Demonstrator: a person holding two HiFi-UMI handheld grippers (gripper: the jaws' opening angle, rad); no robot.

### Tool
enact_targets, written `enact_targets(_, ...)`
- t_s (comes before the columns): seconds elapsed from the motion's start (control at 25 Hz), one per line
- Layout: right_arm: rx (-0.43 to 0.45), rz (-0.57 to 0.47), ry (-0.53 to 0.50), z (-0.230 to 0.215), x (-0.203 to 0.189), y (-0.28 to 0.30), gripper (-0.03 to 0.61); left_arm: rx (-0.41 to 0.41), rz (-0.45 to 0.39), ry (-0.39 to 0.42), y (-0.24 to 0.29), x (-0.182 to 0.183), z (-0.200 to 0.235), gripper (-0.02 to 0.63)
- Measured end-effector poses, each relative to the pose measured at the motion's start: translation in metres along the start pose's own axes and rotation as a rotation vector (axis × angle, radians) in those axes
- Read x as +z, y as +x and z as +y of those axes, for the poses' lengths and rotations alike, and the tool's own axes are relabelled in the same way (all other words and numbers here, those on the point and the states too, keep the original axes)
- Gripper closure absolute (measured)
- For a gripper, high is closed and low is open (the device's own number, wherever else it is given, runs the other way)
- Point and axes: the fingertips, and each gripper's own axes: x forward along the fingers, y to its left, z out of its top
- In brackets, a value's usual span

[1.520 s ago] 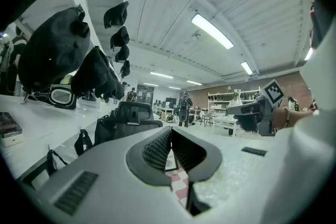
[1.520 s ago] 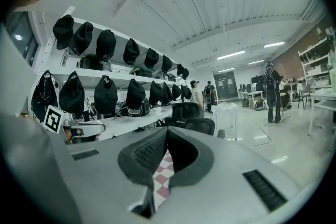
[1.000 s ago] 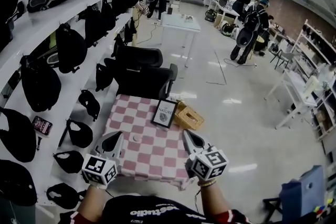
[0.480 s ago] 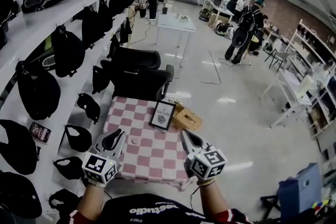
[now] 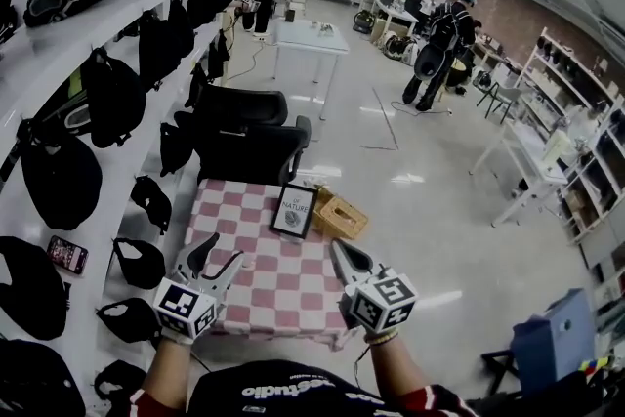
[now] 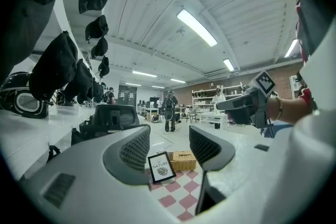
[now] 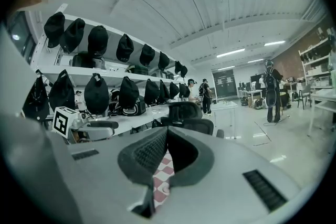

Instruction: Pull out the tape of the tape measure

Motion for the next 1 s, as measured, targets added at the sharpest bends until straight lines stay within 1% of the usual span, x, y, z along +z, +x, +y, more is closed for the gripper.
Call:
enact_targets(0.28,-0.032,0.013,-0.004,0.005,-0.006,0.001,0.58,-0.024,0.018,-0.007,0.005,-0.016,0.012,0.388)
enact_targets(0.52,-0.056,0.013,-0.004,0.017,-0.005,0.002,0.58,-0.043,0.055,-0.02,0.008,-0.038,0.024,0.388)
enact_targets(0.76,-0.072,0.027,0.006,0.025,-0.023,0.009,0.58,-0.077,0.12,0.009,0.013,-0.075,0.025,0.388)
enact_targets(0.92,-0.07,0.052,0.004,0.02,-0.035,0.017,0.58,-0.087,0.167,0.027,0.023,-0.101,0.024,0.388)
enact_targets(1.0,-0.065,0.063,0.003,0.015,-0.04,0.023,0.58,-0.091,0.2,0.048,0.03,-0.119,0.023,0.388)
